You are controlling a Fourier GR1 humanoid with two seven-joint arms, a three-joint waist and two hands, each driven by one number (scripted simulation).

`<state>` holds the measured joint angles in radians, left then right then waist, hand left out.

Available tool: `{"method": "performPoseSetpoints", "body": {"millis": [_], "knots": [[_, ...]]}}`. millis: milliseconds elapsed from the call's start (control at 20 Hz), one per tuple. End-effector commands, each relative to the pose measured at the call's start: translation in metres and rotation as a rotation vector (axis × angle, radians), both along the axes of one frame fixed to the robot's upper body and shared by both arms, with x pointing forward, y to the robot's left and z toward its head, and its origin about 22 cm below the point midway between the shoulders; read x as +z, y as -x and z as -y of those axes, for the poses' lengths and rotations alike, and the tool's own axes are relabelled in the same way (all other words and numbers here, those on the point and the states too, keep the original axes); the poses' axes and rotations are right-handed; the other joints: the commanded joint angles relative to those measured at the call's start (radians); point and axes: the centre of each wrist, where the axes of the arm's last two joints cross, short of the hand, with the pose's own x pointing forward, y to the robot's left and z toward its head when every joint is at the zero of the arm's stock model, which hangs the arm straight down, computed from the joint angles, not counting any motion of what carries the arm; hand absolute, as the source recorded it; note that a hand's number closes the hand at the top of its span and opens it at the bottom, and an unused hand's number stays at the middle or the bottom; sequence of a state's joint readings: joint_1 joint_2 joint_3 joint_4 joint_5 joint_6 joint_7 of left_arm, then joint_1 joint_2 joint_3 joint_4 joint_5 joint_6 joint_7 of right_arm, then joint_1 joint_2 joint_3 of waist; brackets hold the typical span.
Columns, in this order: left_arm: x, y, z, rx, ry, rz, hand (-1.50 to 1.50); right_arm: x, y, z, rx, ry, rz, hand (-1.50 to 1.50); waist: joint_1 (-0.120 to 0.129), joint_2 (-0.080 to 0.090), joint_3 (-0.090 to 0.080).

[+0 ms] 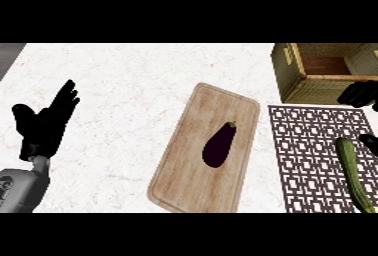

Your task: Pick the squash from the placemat and place it in the basket

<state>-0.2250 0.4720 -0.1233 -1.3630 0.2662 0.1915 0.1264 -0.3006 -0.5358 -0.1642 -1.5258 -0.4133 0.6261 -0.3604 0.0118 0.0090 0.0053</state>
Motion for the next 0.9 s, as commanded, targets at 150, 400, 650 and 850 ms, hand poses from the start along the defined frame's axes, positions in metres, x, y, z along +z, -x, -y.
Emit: {"method": "performPoseSetpoints", "body": {"millis": [150,400,650,850], "knots": [[-0.001,0.006,-0.012,0.002,0.064,-0.043,0.00,-0.053,0.051,-0.001,0.085,0.158,0.142,-1.50,-0.018,-0.009,-0.003],[-0.007,0.004,0.000,0.018,0.073,-0.057,0.00,0.000,0.078,-0.006,-0.029,0.312,0.080,-1.50,-0.026,-0.013,-0.006],[-0.011,0.005,-0.005,0.024,0.053,-0.052,0.00,0.072,0.070,0.015,-0.140,0.700,0.039,-1.50,-0.037,-0.013,-0.009],[-0.004,0.006,-0.001,0.015,0.064,-0.058,0.00,0.124,0.072,0.033,-0.432,0.983,0.096,-1.50,-0.021,-0.012,-0.007]]}}
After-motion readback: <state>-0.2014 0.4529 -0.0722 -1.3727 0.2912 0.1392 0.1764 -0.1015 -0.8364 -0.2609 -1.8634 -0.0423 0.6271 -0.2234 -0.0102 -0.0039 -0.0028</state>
